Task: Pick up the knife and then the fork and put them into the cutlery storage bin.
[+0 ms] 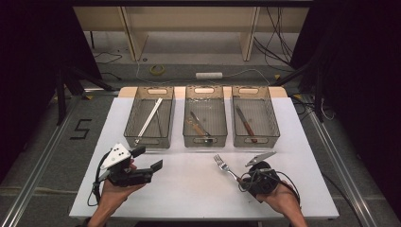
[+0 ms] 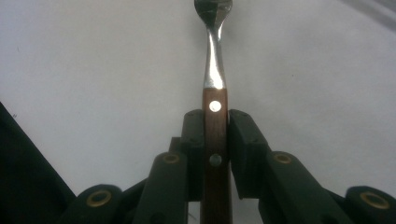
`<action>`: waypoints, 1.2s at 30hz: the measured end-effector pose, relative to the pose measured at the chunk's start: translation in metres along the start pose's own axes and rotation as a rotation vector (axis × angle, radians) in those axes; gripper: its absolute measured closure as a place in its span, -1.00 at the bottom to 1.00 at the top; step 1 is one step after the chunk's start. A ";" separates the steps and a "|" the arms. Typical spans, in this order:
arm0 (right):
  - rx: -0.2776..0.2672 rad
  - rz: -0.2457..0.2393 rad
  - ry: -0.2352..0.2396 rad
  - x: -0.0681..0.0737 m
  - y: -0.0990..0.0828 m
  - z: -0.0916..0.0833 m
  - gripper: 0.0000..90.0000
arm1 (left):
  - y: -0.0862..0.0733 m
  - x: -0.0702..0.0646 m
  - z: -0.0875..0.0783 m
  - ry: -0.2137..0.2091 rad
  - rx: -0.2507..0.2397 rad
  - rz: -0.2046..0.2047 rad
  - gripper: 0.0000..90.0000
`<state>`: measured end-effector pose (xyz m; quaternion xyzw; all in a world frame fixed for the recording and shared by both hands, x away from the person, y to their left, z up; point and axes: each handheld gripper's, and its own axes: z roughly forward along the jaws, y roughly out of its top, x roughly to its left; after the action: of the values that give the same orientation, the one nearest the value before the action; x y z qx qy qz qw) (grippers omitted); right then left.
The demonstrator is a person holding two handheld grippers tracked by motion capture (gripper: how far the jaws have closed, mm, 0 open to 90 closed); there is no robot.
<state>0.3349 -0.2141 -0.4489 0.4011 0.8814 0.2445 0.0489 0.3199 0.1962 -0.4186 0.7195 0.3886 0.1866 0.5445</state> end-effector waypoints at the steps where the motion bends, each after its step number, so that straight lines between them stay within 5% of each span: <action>1: -0.003 0.005 0.003 0.000 0.000 0.000 0.72 | 0.000 0.000 0.000 0.001 0.000 0.000 -0.65; 30: -0.102 0.043 0.041 -0.012 0.002 -0.022 0.72 | 0.000 0.001 0.000 0.001 -0.005 -0.011 -0.65; 36: -0.132 0.059 0.095 -0.015 0.005 -0.023 0.72 | 0.000 0.001 0.000 0.002 -0.006 -0.010 -0.65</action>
<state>0.3419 -0.2314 -0.4279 0.4108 0.8525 0.3222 0.0261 0.3202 0.1973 -0.4188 0.7158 0.3922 0.1859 0.5471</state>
